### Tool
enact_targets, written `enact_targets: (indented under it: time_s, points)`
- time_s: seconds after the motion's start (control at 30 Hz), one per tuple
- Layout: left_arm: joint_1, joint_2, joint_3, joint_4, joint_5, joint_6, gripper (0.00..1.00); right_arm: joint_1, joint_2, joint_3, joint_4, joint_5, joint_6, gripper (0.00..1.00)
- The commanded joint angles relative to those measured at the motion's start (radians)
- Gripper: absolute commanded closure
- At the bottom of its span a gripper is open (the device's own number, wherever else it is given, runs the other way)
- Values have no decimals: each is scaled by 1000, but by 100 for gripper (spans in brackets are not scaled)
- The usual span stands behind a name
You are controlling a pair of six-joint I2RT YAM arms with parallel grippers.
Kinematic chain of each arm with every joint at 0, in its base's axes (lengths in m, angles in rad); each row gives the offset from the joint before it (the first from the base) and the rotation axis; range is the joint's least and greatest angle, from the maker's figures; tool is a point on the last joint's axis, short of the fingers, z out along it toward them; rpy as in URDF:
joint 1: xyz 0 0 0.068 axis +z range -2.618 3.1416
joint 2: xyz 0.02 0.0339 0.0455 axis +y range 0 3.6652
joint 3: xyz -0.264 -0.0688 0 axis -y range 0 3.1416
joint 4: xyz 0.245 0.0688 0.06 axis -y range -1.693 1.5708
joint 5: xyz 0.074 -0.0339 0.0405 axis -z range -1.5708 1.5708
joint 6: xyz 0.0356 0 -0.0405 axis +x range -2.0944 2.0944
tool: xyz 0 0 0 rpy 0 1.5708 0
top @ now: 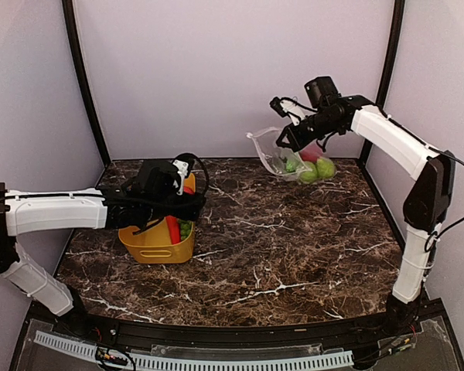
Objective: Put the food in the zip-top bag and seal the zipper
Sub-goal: Place the fake vegetable in the zipper food storage bag, then pick up the fake fruit from the bin.
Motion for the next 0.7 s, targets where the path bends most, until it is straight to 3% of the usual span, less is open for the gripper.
enact_targets:
  time_s: [0.0,0.2,0.37,0.67]
  points:
    - [71,-73,8,-186,54,-139,22,26,60,-32,10,-111,33,100]
    - [217,-78,-42,-202,280,-319,34,27,81,-26,8,-102,31,100]
    - [283,-3,-27,-216,441,-364,35,29,79,-46,7,-111,31,100]
    - [336,173,58,-264,572,-423,47,33,74,-52,7,-109,29,100]
